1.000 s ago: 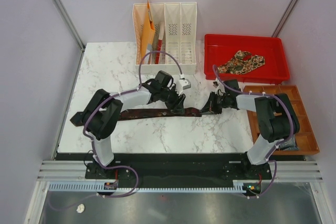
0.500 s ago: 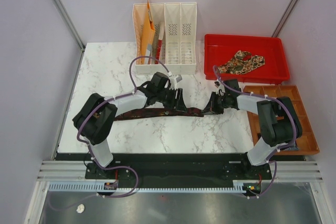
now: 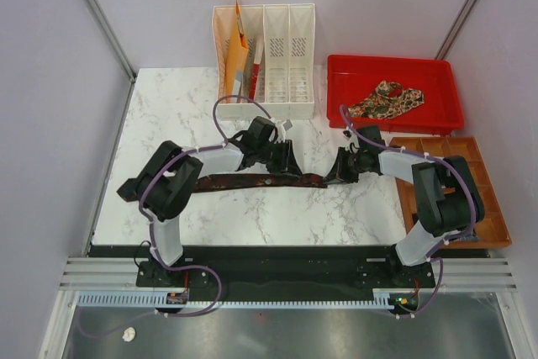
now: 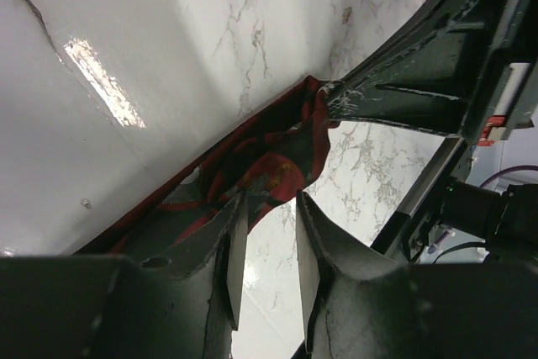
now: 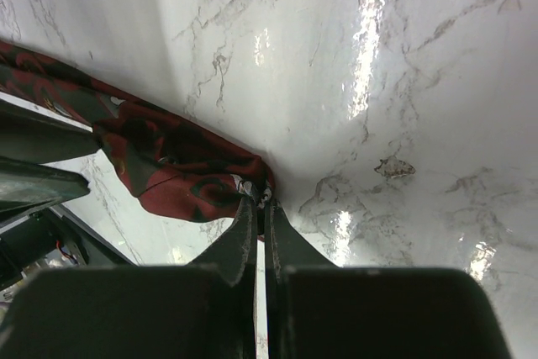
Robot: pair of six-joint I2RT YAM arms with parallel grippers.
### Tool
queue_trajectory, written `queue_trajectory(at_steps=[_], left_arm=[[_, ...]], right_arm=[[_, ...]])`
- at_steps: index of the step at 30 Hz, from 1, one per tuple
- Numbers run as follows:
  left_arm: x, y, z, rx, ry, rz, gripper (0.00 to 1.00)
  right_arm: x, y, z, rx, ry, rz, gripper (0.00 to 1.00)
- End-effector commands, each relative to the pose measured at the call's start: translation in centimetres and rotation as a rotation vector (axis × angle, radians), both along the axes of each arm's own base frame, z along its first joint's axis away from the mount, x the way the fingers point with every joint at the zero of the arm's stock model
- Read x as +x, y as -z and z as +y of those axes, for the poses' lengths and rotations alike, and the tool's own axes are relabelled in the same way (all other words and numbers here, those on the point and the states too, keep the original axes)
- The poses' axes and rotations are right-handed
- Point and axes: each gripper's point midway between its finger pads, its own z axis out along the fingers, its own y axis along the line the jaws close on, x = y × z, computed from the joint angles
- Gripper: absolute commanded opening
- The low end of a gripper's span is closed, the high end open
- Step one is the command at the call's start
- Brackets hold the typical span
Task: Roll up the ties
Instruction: Roll the tie at the center of the board.
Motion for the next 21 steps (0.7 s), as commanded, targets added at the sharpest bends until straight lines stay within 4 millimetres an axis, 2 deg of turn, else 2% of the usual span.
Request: queue_trajectory(at_steps=[1, 4, 9, 15, 21], left_arm=[[0.5, 0.8, -0.5, 0.016, -0.007, 0.007, 0.34], [0.2, 1.7, -0.3, 0.033, 0.006, 0.01, 0.31], [-0.5, 4.5, 1.1, 0.134, -0.004, 0.063, 0.24], [-0.3, 5.1, 1.3, 0.163, -0.014, 0.067, 0.18], [-0.5, 5.5, 1.3, 0.165, -0.01, 0.08, 0.16]], right_arm=[[1.0, -1.1, -0.2, -0.027, 0.015, -0.026, 0.0], [1.3, -1.7, 0.0, -0.016, 0.014, -0.035, 0.0], [1.6, -3.8, 1.2, 0.063, -0.001, -0.046, 0.0], [1.9, -6.6, 3.7, 0.222, -0.027, -0.035, 0.0], [1.8, -6.9, 6.1, 0.298, -0.072, -0.01, 0.15]])
